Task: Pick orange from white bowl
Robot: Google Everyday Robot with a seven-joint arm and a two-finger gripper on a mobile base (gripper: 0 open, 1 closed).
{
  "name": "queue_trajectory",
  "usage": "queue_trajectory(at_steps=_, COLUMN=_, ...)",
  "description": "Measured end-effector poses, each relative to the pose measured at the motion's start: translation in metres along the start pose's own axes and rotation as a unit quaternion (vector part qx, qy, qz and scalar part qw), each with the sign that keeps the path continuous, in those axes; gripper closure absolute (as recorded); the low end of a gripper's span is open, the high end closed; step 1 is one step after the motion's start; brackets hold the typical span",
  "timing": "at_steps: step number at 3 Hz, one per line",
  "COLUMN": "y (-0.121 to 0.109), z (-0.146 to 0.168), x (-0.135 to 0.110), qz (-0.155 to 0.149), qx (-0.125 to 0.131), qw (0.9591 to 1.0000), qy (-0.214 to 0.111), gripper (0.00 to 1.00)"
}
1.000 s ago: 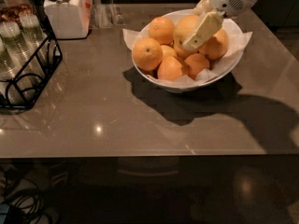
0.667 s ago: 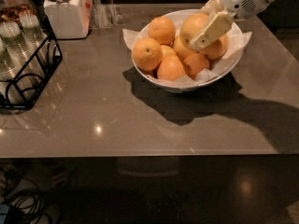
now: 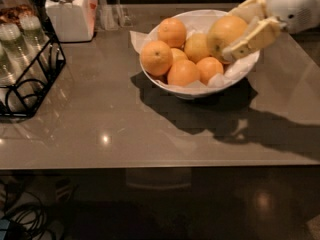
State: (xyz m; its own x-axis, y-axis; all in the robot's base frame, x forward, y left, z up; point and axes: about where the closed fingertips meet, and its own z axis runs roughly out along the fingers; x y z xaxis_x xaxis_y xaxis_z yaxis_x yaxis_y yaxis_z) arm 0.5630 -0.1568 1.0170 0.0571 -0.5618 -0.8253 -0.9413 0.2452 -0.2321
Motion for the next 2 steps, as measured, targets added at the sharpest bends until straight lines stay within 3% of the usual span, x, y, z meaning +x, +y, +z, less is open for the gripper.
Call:
queue_trajectory(at_steps=1, y=0.0311, z=-0.0125, x=0.0029, qz=0.015, qx=-0.015, qw=0.9986, qy=-0.049, gripper=1.00)
queue_trajectory(at_steps=2, y=0.0338, z=-0.0168, x=0.0038, qz=0.020, qx=-0.014, qw=0.9983, qy=-0.054, gripper=1.00)
